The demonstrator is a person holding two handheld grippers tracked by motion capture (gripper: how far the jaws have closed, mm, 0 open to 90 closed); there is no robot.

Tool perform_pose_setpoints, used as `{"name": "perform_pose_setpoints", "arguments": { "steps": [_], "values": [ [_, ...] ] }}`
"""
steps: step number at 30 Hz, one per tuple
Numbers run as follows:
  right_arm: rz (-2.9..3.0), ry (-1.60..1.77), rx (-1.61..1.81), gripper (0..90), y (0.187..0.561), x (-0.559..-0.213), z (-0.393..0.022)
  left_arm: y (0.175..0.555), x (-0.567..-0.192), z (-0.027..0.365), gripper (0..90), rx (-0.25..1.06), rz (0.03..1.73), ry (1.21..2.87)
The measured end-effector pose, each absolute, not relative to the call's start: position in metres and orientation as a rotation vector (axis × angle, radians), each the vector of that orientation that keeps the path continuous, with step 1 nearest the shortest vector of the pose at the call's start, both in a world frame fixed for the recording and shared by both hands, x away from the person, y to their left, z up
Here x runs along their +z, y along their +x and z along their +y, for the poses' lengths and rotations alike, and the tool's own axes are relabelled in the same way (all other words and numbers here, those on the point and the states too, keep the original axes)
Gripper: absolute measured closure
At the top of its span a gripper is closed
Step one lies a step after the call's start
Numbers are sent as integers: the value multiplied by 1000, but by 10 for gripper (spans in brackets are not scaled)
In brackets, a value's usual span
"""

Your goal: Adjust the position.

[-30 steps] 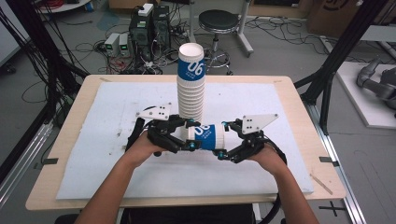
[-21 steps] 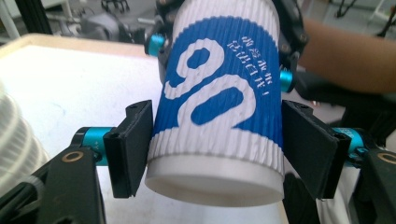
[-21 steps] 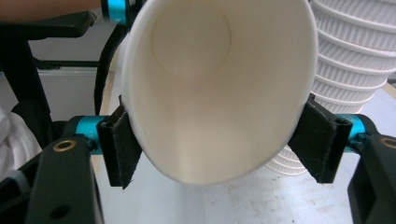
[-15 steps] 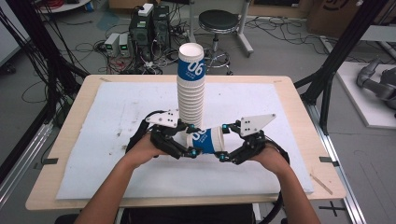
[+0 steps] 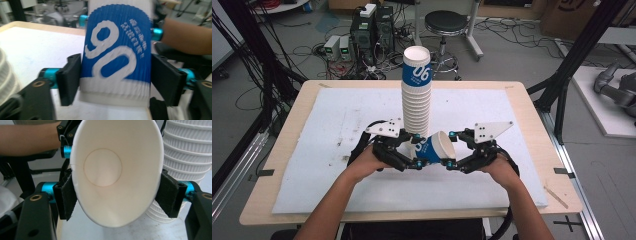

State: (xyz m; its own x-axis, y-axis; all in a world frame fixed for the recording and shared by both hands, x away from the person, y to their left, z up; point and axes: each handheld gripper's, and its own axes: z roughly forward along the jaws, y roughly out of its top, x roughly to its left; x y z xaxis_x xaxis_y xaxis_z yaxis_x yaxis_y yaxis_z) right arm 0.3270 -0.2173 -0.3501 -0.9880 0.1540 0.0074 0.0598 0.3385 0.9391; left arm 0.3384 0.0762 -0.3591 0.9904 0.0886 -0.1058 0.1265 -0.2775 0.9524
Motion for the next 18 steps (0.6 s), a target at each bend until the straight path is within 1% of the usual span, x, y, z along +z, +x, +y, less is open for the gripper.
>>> {"name": "perform_pose_setpoints", "arguments": {
  "steps": [1,3,4,5,6,9,10,11,12,18],
  "values": [
    [2498,200,1740,294,326,-349,-217,338,-360,75,206,-30,165,1862],
    [2497,187,1692,293,326,-346,-215,338,-362,73,198,-24,161,1876],
    [2498,188,1706,293,326,-346,-214,337,-363,73,228,-28,152,1880],
    [2498,188,1706,293,326,-346,-214,337,-364,72,228,-29,142,1886],
    [2507,184,1706,293,326,-346,-214,337,-365,71,262,-19,134,1899],
    [2517,192,1713,292,326,-346,-215,337,-366,71,288,-17,106,1906],
    [2513,217,1749,246,326,-346,-215,337,-366,71,288,-21,104,1904],
    [2513,217,1749,246,326,-346,-215,337,-366,70,288,-34,111,1891],
    [2490,261,1812,211,328,-347,-215,338,-365,71,284,-41,120,1876],
    [2420,349,1940,191,328,-349,-212,338,-366,71,285,-51,147,1828]
  ]
}}
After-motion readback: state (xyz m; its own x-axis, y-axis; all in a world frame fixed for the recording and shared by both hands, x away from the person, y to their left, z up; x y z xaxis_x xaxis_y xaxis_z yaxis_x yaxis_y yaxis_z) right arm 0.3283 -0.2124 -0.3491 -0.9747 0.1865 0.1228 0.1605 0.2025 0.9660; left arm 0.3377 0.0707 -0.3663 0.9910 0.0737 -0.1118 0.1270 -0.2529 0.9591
